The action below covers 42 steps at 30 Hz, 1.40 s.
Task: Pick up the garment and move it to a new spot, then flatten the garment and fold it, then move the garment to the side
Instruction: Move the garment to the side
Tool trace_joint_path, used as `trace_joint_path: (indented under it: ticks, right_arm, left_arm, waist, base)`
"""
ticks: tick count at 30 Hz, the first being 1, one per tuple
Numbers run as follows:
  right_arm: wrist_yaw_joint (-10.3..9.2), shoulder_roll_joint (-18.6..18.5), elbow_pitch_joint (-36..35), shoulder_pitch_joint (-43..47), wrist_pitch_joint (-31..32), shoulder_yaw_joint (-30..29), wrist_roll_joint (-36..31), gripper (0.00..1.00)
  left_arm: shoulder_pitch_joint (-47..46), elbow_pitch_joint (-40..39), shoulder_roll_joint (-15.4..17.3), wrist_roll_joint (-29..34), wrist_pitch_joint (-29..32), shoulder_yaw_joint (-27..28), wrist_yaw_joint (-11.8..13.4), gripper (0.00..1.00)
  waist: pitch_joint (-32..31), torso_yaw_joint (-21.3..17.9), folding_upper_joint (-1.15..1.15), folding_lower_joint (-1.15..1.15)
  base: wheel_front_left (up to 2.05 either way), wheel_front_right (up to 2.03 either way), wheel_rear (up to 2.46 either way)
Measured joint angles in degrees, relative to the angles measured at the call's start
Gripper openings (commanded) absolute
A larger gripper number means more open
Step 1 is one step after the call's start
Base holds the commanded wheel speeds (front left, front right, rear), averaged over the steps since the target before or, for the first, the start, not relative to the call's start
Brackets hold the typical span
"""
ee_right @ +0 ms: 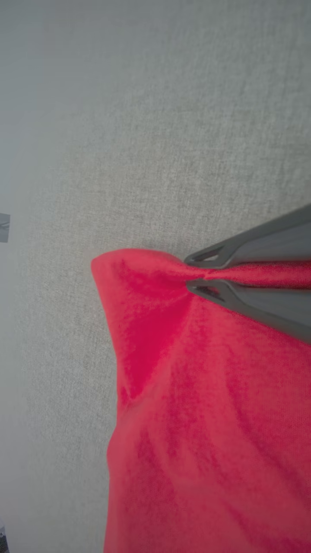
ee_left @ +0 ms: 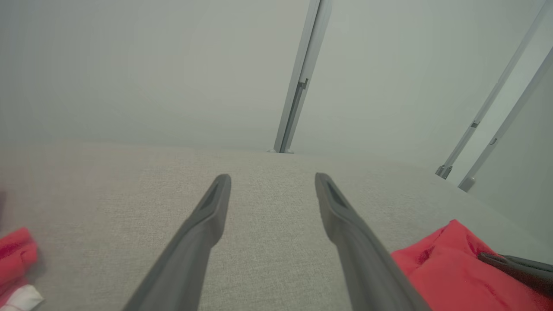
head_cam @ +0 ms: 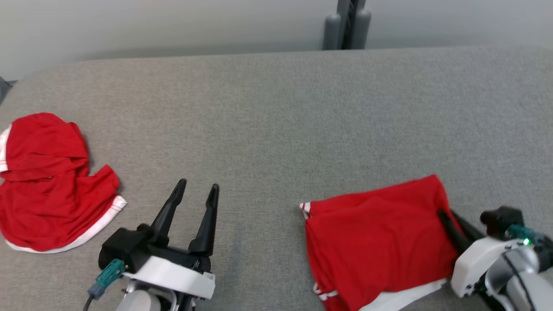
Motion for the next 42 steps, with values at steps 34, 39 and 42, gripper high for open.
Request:
trace_joint_path:
  ticks: [34, 39, 42]
  right_arm:
    - [0.00, -30.4, 7.0, -28.2, 1.9, -9.1, -4.0, 0.00]
    - [0.01, -31.1, 9.9, -29.1, 2.3, -11.7, -6.8, 0.00]
    - [0.01, -31.9, 11.1, -29.9, 2.2, -13.1, -8.8, 0.00]
  left_arm:
    - [-31.1, -8.4, 8.5, -0.5, -0.3, -21.8, -0.1, 1.00]
    - [-31.4, -9.1, 7.8, -0.6, -0.4, -21.9, -0.1, 1.00]
    - [-31.6, -9.2, 7.5, -0.6, -0.4, -22.0, -0.1, 1.00]
  waist:
    - [32.6, -8.6, 0.00, 0.00]
    - [33.8, -7.5, 0.00, 0.00]
    - [34.1, -6.9, 0.00, 0.00]
  base:
    - [0.00, 0.00, 0.00]
    - [0.00, 0.00, 0.00]
    - [0.00, 0.00, 0.00]
